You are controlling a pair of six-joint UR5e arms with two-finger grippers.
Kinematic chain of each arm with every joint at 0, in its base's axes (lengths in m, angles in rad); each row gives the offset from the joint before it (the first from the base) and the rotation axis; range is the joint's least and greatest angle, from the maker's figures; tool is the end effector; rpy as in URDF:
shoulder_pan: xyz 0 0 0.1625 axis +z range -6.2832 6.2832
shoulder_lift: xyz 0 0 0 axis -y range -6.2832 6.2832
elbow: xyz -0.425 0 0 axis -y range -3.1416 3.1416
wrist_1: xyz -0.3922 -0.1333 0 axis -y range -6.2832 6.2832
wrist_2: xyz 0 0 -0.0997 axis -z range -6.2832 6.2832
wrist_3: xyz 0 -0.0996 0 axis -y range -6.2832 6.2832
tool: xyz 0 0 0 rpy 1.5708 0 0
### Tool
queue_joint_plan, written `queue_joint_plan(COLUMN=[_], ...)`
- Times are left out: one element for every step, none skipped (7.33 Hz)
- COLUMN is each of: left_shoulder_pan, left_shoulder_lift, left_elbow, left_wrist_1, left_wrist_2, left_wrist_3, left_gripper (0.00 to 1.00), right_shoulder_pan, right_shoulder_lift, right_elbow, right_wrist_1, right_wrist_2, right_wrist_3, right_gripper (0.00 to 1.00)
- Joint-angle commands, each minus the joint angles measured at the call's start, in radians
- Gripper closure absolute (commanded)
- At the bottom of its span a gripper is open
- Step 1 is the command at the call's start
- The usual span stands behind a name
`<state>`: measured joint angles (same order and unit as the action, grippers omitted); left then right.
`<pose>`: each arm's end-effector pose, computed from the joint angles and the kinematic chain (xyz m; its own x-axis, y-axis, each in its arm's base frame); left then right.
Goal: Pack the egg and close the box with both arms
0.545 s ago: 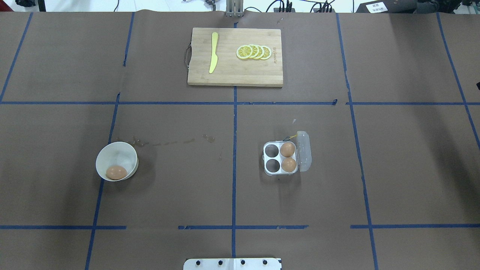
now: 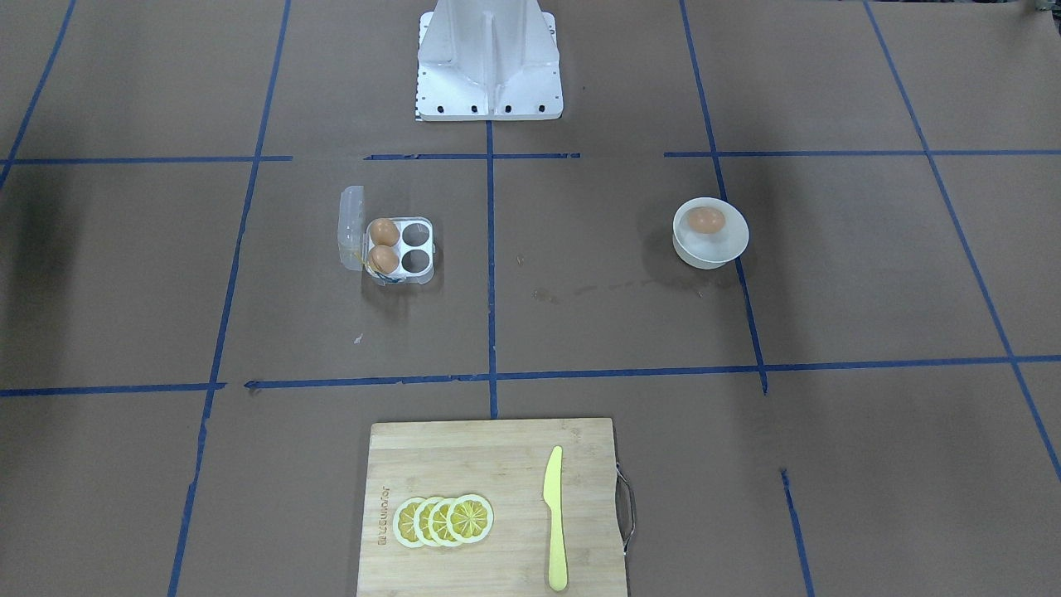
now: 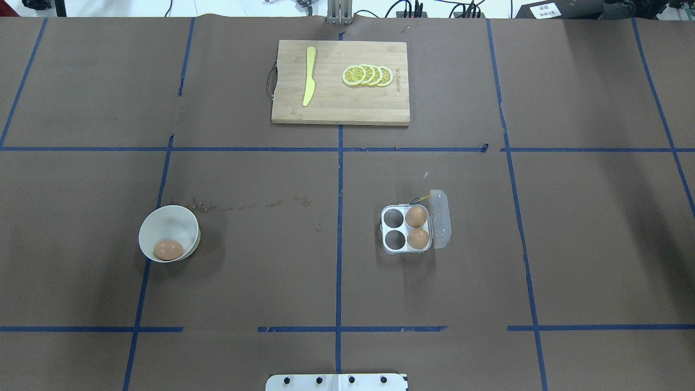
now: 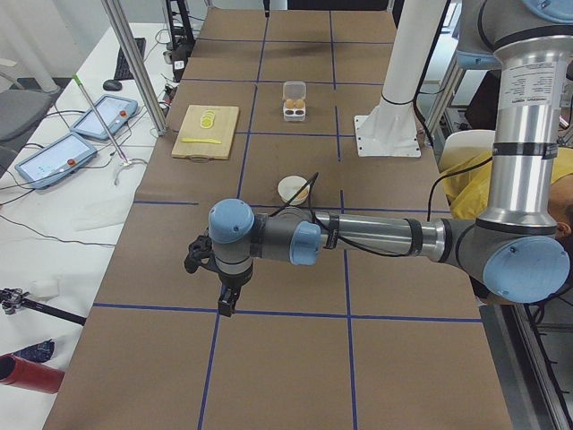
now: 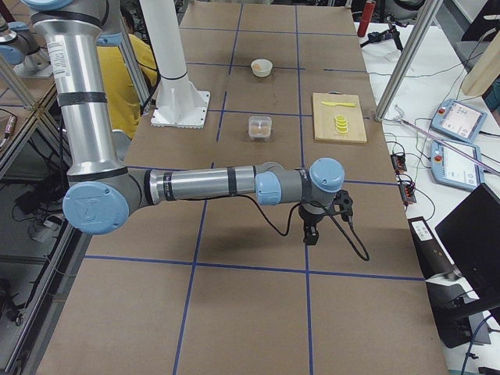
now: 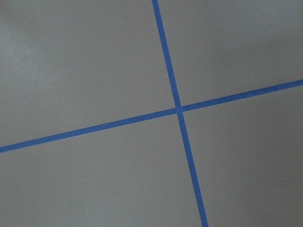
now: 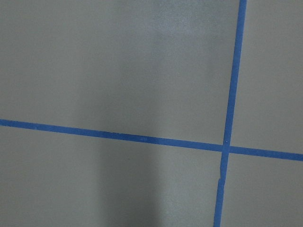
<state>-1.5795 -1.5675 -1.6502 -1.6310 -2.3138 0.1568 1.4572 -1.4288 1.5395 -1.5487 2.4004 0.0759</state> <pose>-0.0703 -0.4978 0.6168 0.7295 0.2392 -0.6408 -0.1066 0.9652 0.2389 -0.0038 -0.5609 0.5933 0.6664 -0.0984 0.7391 0.0620 0.9951 0.0766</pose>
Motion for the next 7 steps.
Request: queue_joint_plan(left_shoulder_pan=[0.003, 0.003, 0.003, 0.003, 0.003, 0.007, 0.009], left_shoulder_lift=[0.010, 0.009, 0.012, 0.012, 0.011, 0.009, 0.009], left_elbow=[-0.025, -0.022, -0.028, -0.026, -0.029, -0.036, -0.033], left_wrist_1=[0.002, -0.001, -0.006, -0.006, -0.007, -0.010, -0.009], left_wrist_2=[-0.001, -0.004, -0.010, -0.010, -0.012, -0.024, -0.101], left_wrist_3=[-0.010, -0.013, -0.010, -0.010, -0.010, -0.008, -0.013], left_gripper=[0.00, 0.00, 0.00, 0.00, 0.00, 0.00, 0.00], right_shoulder_pan=[0.000, 0.000, 0.000, 0.000, 0.000, -0.003, -0.003], right_shoulder_lift=[-0.002, -0.005, -0.007, -0.007, -0.009, -0.009, -0.007], right_elbow=[0.002, 0.001, 0.001, 0.004, 0.008, 0.008, 0.010], right_wrist_1=[0.002, 0.004, 0.004, 0.004, 0.004, 0.002, 0.002], right_wrist_2=[0.002, 0.000, -0.013, -0.050, -0.061, -0.061, -0.061], right_wrist_3=[0.008, 0.010, 0.010, 0.012, 0.010, 0.012, 0.012], right_gripper=[0.00, 0.00, 0.00, 0.00, 0.00, 0.00, 0.00])
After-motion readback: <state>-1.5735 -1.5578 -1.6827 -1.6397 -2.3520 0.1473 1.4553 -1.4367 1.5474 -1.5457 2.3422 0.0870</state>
